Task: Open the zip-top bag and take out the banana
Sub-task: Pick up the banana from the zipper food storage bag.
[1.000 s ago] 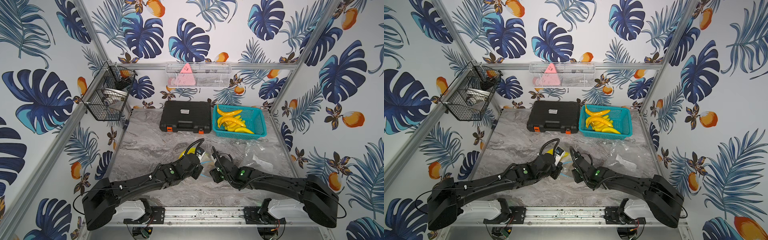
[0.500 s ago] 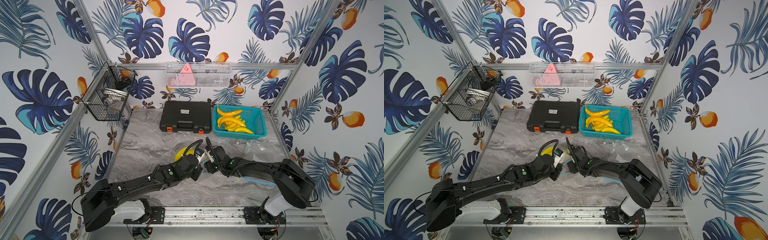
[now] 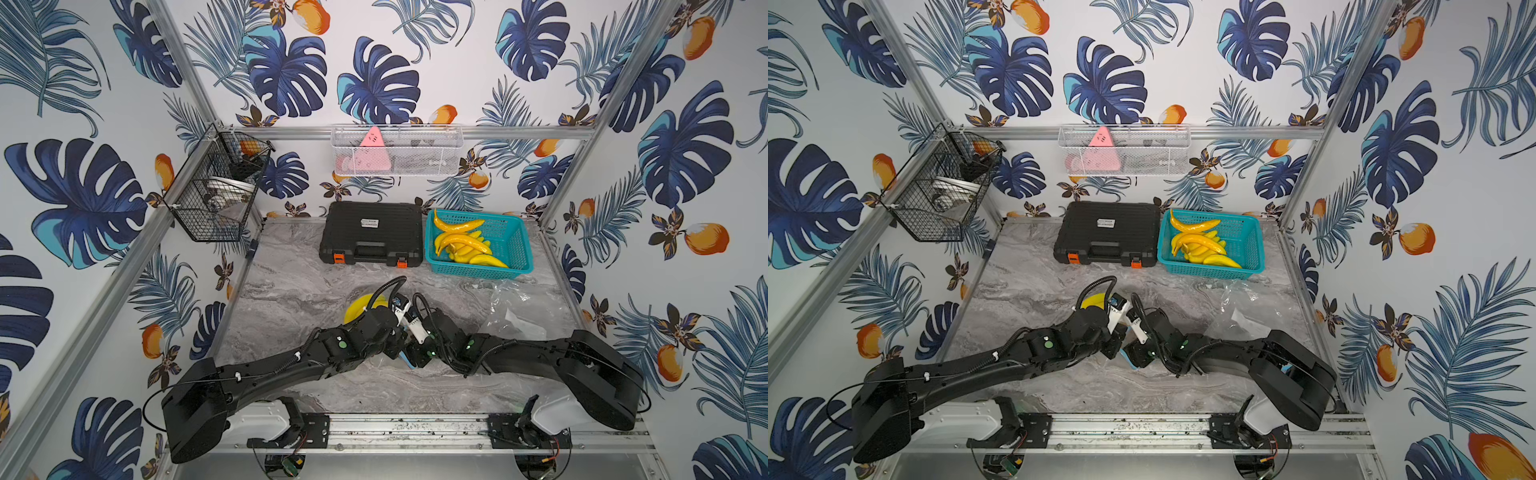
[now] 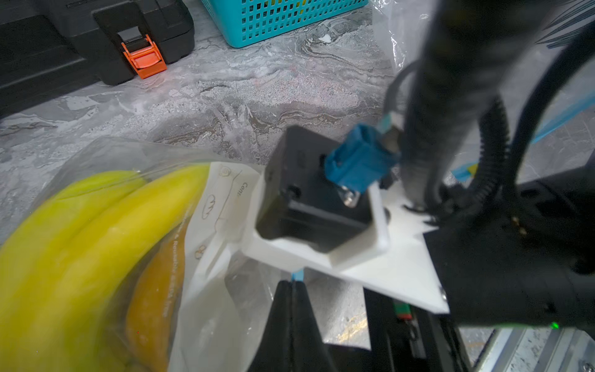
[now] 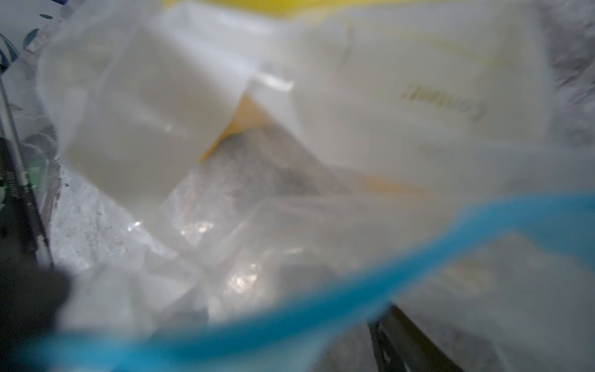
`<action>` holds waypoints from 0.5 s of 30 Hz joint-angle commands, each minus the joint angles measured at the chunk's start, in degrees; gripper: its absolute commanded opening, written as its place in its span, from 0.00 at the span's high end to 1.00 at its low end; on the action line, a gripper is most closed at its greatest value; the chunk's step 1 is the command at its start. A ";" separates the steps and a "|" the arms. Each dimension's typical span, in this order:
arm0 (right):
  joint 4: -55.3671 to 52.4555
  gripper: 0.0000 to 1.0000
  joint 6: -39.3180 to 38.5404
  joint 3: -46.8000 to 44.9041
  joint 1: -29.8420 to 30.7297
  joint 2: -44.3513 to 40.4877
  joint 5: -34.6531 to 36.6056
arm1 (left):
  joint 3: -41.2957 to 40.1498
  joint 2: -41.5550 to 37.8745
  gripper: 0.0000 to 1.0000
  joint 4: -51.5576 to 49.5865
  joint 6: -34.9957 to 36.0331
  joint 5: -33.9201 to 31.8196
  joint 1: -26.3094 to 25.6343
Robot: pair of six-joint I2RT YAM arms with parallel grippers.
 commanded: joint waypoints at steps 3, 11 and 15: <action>7.84 0.20 9.83 -0.76 0.03 -0.86 1.94 | -0.80 -1.52 1.00 0.80 -1.72 0.80 0.07; 11.62 0.22 14.23 -3.26 2.84 -0.64 8.87 | -0.54 -2.10 1.00 0.21 -2.31 -1.05 0.10; 9.81 0.22 14.51 -6.10 3.01 -4.51 10.06 | -0.57 -0.98 1.00 -0.12 -3.20 -3.56 0.13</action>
